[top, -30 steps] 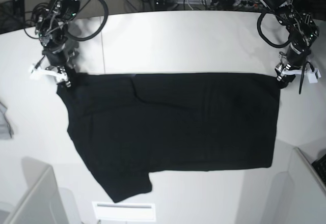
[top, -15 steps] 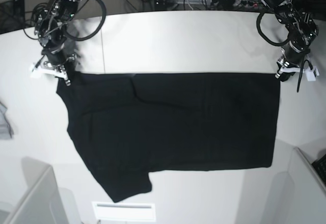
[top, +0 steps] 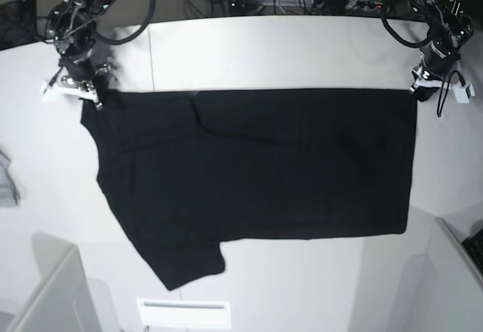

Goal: Fold the T-shirt properly
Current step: 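Drag the shirt by its collar edge toward the robot with both grippers, then release the collar edge and move both grippers to the hem corners, then grasp the hem corners with both grippers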

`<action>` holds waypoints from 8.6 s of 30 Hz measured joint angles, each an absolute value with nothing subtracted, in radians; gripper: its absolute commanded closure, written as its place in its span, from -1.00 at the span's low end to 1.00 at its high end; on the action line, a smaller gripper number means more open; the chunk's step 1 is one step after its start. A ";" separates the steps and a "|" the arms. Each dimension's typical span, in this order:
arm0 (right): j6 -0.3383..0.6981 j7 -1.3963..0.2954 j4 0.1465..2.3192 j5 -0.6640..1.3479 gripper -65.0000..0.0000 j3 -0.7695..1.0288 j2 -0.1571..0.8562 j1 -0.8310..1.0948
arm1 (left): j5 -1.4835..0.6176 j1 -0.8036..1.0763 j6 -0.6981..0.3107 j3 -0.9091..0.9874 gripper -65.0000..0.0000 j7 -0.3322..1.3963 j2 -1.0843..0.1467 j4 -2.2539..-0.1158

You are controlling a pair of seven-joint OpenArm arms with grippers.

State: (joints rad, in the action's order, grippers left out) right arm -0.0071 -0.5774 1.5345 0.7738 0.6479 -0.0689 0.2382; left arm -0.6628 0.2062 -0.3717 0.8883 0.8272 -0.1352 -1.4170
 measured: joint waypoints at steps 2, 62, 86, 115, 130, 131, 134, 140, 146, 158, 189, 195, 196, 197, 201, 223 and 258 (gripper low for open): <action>-0.009 -0.580 1.556 0.772 1.00 0.648 -0.070 0.259 | -0.663 0.230 -0.375 0.891 1.00 0.827 -0.136 -1.429; -0.019 -0.587 1.678 0.759 1.00 0.640 -0.077 0.412 | -0.678 0.220 -0.379 0.732 0.55 0.807 -0.136 -1.454; -0.018 -0.591 1.740 0.760 1.00 0.642 -0.077 0.469 | -0.677 0.394 -0.382 0.735 1.00 0.824 -0.139 -1.571; -0.017 -0.625 1.827 0.762 1.00 0.643 -0.102 0.593 | -0.655 0.513 -0.374 0.733 1.00 0.835 -0.139 -1.667; -0.017 -0.627 1.829 0.757 0.13 0.643 -0.103 0.594 | -0.654 0.512 -0.371 0.753 0.09 0.838 -0.160 -1.668; -0.018 -0.632 1.838 0.757 0.12 0.643 -0.104 0.594 | -0.656 0.512 -0.371 0.772 -0.05 0.839 -0.158 -1.668; -0.018 -0.628 1.879 0.758 0.15 0.645 -0.102 0.594 | -0.655 0.511 -0.371 0.838 -0.38 0.839 -0.162 -1.669; -0.019 -0.630 1.923 0.751 0.14 0.734 -0.096 0.556 | -0.654 0.486 -0.371 0.950 -0.45 0.838 -0.208 -1.747; -0.017 -0.629 1.881 0.751 0.14 0.738 0.026 0.415 | -0.648 0.381 -0.371 0.952 -0.45 0.847 -0.282 -1.747; -0.016 -0.717 1.623 0.752 0.13 0.642 0.150 0.115 | -0.363 0.121 -0.383 0.728 -0.45 0.846 -0.312 -1.740; 0.164 -0.482 0.548 0.752 -0.28 0.049 0.315 -0.626 | -0.315 -0.044 -0.375 0.679 -0.45 0.843 -0.352 -1.472; 0.260 -0.435 0.449 0.751 -0.37 -0.046 0.313 -0.667 | -0.315 -0.044 -0.375 0.679 -0.45 0.843 -0.349 -1.472; 0.269 -0.436 0.449 0.751 -0.37 -0.063 0.313 -0.666 | -0.315 -0.044 -0.375 0.679 -0.45 0.843 -0.349 -1.472; 0.272 -0.437 0.449 0.751 -0.37 -0.080 0.313 -0.666 | -0.315 -0.044 -0.375 0.679 -0.45 0.843 -0.349 -1.472; 0.274 -0.437 0.449 0.751 -0.36 -0.149 0.310 -0.666 | -0.315 -0.044 -0.375 0.679 -0.45 0.843 -0.349 -1.472; 0.285 -0.346 0.451 0.755 0.94 -0.251 0.271 -0.640 | -0.315 -0.050 -0.374 0.671 -0.46 0.846 -0.350 -1.391; 0.285 -0.352 0.452 0.759 1.00 -0.251 0.268 -0.640 | -0.218 -0.509 -0.378 0.359 -0.45 0.540 -0.380 -0.645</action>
State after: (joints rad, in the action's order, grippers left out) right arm 0.2852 -0.3519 0.4519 0.7589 -0.2508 0.2680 -0.6399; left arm -0.2176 -0.5091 -0.3779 0.3592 0.5404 -0.3798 -0.6449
